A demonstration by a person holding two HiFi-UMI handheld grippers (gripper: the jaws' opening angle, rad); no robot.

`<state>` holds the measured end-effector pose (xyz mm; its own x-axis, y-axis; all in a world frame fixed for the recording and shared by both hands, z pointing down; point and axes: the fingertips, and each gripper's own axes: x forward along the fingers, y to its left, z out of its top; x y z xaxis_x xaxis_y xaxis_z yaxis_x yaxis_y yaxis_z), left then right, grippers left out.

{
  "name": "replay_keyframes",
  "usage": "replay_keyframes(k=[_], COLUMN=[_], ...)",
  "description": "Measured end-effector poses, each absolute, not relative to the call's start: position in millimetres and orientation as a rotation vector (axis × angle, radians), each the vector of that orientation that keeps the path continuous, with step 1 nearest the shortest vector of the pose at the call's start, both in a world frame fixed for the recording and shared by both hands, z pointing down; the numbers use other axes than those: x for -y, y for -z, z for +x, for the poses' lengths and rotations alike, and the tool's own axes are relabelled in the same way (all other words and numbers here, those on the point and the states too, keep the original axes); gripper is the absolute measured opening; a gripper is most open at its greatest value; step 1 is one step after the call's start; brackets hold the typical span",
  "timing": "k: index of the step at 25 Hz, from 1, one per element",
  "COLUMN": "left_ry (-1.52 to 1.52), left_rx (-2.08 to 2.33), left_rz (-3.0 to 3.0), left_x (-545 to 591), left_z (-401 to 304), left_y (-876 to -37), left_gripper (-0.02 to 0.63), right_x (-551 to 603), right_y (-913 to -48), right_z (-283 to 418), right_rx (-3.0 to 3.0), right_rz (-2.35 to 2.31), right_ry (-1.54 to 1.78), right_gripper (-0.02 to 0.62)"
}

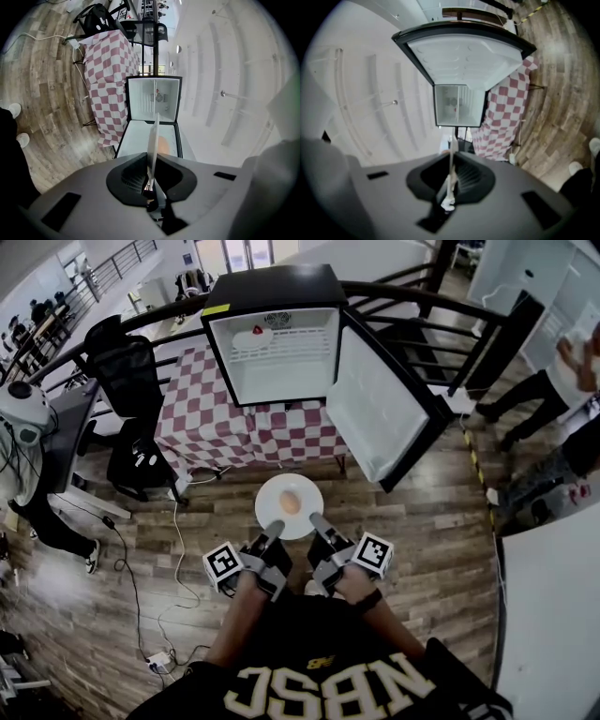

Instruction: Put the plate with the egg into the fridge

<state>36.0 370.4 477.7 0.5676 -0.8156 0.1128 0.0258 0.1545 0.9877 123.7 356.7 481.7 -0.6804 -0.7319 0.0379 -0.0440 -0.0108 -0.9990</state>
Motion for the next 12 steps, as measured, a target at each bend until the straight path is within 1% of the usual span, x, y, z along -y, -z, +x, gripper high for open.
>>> replay_keyframes(k=[5, 12], left_ry=[0.659, 0.668], left_rx=[0.826, 0.843], left_rz=[1.301, 1.219], left_x=[-375, -358], left_z=[35, 14], left_y=[-484, -508], left_gripper=[0.041, 0.041], right_x=[-361, -341], right_y=[-492, -512], right_z=[121, 99], right_rx=[-1.724, -1.710], right_rz=[-0.770, -0.799], right_ry=[1.783, 1.849], right_gripper=[0.035, 0.037])
